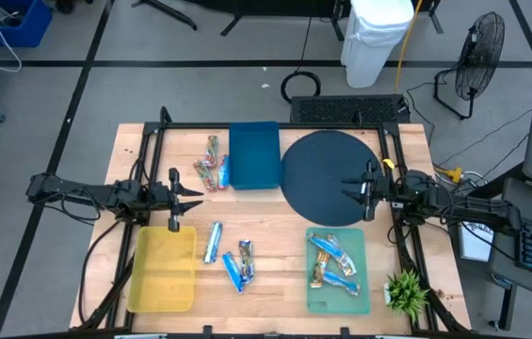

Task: Pick and place Granola Bars by type
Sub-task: Put the red granola bar into the blue bin

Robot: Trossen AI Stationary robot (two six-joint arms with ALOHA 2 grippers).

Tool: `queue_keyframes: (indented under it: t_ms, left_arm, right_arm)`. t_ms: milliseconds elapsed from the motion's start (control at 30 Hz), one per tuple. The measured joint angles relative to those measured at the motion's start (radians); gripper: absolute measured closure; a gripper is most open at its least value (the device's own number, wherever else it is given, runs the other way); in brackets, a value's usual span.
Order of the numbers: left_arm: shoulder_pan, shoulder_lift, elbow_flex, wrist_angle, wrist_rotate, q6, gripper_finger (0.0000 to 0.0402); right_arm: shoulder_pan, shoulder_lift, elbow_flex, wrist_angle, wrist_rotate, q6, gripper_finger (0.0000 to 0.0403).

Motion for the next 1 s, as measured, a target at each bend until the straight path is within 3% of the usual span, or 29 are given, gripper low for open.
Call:
queue_keyframes:
  t_ms: [267,500,667,1000]
  left_arm:
    - [0.000,0.000,0.000,0.044,0.000,0.026,0.0300]
    - [0.000,0.000,0.000,0.111,0.001,-0.196,0.0300]
    - [0.000,0.000,0.000,0.102,0.000,-0.184,0.0300]
    - [0.000,0.001,0.000,0.153,-0.201,-0.121,0.0300]
  right_arm:
    - [0.000,0.000,0.000,0.000,0.000,0.000,0.0277]
    - [0.000,0.000,0.000,0.000,-0.001,0.000,0.0277]
    - [0.000,0.000,0.000,0.000,-0.001,0.000,0.0277]
    - [0.000,0.000,0.000,0.000,-0.001,0.000,0.0277]
